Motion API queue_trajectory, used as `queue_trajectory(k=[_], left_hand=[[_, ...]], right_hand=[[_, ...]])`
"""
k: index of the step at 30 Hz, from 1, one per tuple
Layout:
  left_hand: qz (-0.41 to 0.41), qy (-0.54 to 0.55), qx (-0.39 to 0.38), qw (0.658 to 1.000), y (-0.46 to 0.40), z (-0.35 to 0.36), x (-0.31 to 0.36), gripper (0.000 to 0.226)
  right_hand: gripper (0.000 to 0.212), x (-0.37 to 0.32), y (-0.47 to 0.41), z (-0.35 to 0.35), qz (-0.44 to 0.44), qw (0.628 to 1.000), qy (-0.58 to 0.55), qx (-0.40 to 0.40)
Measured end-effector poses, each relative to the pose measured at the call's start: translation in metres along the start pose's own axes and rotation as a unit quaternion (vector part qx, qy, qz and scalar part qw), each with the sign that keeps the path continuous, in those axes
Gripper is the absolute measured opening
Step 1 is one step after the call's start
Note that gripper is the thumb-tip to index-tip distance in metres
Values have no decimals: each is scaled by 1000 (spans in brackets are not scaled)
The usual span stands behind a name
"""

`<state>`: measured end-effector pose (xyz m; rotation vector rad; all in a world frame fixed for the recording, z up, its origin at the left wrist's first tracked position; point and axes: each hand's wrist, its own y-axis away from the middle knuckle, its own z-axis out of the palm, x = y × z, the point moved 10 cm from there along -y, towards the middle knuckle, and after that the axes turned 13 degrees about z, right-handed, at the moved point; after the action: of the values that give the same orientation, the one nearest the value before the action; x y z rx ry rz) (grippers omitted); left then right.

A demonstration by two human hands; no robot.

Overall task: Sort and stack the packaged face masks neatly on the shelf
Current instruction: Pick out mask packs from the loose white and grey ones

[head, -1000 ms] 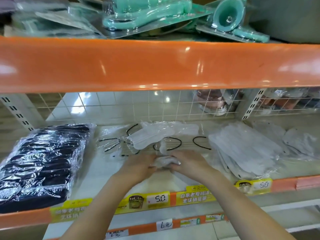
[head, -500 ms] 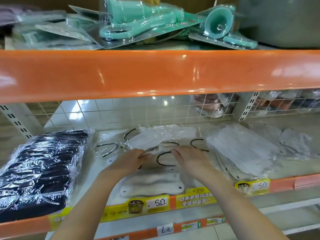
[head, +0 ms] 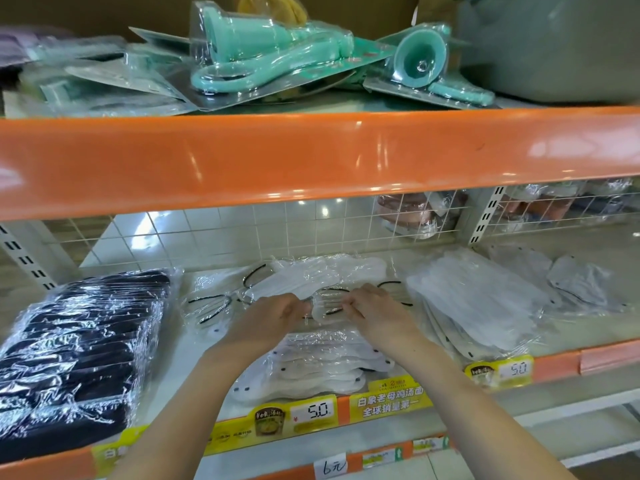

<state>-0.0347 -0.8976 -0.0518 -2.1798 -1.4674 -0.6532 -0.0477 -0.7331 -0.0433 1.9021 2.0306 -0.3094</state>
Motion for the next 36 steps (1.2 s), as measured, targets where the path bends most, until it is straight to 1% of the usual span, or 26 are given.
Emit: queue_trajectory(k=[1,3,4,6,8,12,14,16,18,19,20,22,23,25,27,29,31,34,36], left_hand=[[9,-22,6,1000,-5,1,0,37],[20,-60,12,998,-15,7,-2,32],[16,-83,7,996,-19,13,-7,34],[-14,-139,-25,990,-28,25,-21,48],[-50,-180,-49,981,-35,31,-33,60],[-113,-202,-66,971,-45,32,-58,75],[-117,-242,-70,961,-48,30,-67,73],[-98,-284,-78,951,-51,29,-68,66],[-82,-288,-87,950,-53,27,-68,66],[-79,-286,-87,951,-54,25,-67,62],[-76,-290,-75,951,-54,21,-67,52],[-79,-307,-26,948,-55,9,-67,21],[-93,-310,-7,946,-53,4,-68,16],[-120,-309,4,944,-51,-1,-74,23],[-129,-273,46,952,-49,-11,-72,25],[-133,-216,96,962,-45,-21,-71,31],[-137,-190,119,965,-41,-26,-72,28],[-133,-189,95,968,-42,-19,-71,26],[-108,-145,71,981,-46,-5,-66,29]], right_hand=[[34,3,-6,7,-2,999,35,-8],[57,13,-17,24,2,995,93,-39],[68,18,-21,31,4,993,106,-52],[85,24,-31,39,3,992,112,-59],[92,29,-42,42,-1,992,110,-62],[83,37,-55,42,-4,994,88,-58],[73,37,-58,39,3,993,113,-34],[53,34,-59,34,0,989,148,11],[31,30,-61,30,-4,986,162,38],[25,30,-63,28,-3,986,162,43],[21,31,-65,27,-1,986,158,45],[14,33,-69,22,7,989,139,41],[12,34,-71,18,15,991,126,37],[19,38,-74,11,33,994,98,35],[25,44,-75,7,47,996,62,39],[23,47,-73,7,53,997,45,42],[24,48,-69,8,49,996,43,52],[31,41,-56,9,29,997,37,55],[33,31,-48,16,10,997,71,33]])
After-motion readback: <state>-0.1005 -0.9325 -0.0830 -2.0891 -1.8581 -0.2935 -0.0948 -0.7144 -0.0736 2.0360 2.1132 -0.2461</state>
